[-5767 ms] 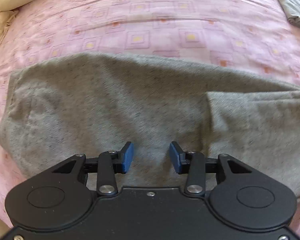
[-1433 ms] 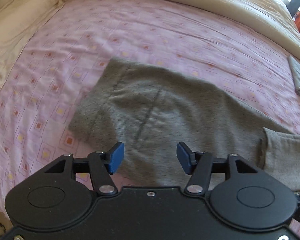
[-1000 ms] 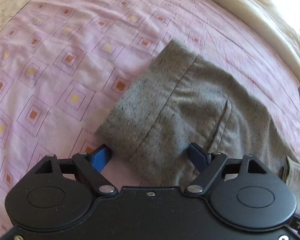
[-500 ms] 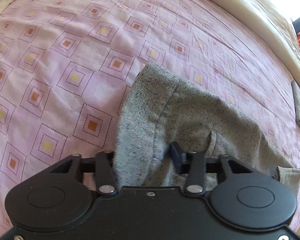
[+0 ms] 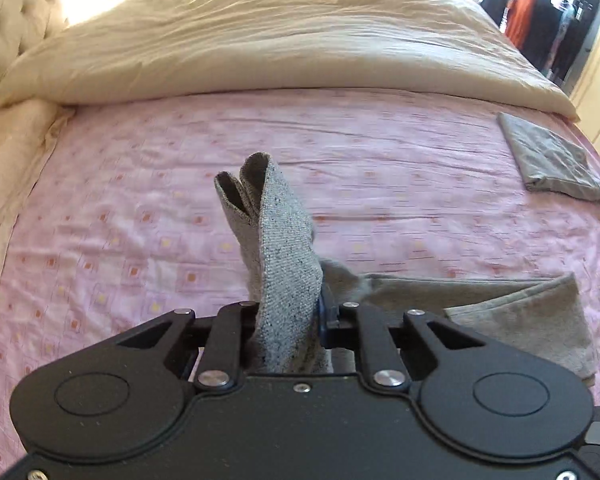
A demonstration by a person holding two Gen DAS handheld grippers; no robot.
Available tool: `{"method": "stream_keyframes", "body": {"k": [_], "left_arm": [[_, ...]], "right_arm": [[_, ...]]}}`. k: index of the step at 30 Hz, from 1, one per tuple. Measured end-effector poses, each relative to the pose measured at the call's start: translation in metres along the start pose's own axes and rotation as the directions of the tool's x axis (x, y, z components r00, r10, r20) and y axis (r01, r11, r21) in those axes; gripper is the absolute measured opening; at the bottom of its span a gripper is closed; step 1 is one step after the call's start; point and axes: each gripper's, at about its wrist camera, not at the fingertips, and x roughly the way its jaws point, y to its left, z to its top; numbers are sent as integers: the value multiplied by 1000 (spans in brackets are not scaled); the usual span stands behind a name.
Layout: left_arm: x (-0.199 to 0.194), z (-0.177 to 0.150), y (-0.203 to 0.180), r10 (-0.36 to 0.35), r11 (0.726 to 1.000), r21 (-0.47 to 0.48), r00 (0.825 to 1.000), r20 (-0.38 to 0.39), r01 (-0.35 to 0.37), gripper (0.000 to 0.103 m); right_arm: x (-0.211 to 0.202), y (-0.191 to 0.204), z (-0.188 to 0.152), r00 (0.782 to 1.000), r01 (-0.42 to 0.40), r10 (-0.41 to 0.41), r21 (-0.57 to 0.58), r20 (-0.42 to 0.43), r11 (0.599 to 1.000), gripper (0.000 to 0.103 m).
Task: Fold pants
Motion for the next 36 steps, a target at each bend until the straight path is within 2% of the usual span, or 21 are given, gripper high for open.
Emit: {"method": "stream_keyframes", "body": {"k": [3,5,7,8,10,12,13,15,18,19,21,22,26,31,36], "left_arm": [[2,-5,-71,-40,994,97,999,-5,40,22],[14,-12,-114,-86,988,129,995,-42,91,23],[32,-20,-151,-127,974,172,986,-108,144,28],[42,-26,-169,-136,969,190,981,-136,160,34],[48,-33,-194,-140,963,211,979,-150,170,36],[42,-35,-205,-119,966,212,984,-135,146,36],[39,-34,-205,-118,969,200,984,-131,143,38],[36,-31,-198,-106,979,162,987,-117,125,50],[36,-30,-172,-32,995,92,994,-107,42,56],[37,-31,-160,-7,998,68,993,-115,15,56],[42,-35,-133,42,999,19,989,-140,-40,55],[44,-38,-121,59,998,1,987,-152,-60,55],[49,-52,-74,106,992,-45,971,-212,-118,55],[46,-69,-35,148,984,-62,955,-257,-169,55],[47,-82,-15,149,978,-100,945,-292,-185,55]], "right_arm": [[-19,-32,3,1000,3,-3,9,14,1000,7],[-30,-54,5,1000,10,-11,18,19,1000,7],[-41,-78,6,999,35,-35,7,23,999,7],[-45,-87,7,999,48,-48,1,21,999,8],[-50,-107,7,997,83,-83,-14,4,996,8],[-54,-122,7,994,111,-112,-41,-10,993,8],[-55,-127,7,992,122,-123,-58,-15,991,8],[-57,-134,11,990,140,-141,-87,-11,986,8],[-61,-141,21,992,128,-126,-85,32,988,11],[-61,-141,25,993,115,-111,-76,51,990,15],[-60,-141,34,994,69,-65,-50,82,996,39],[-57,-140,38,995,44,-40,-36,87,998,41],[-34,-137,55,999,-30,28,33,42,999,43],[1,-136,55,998,47,-44,77,-43,996,46],[-6,-136,47,997,80,-81,50,17,996,47]]}}
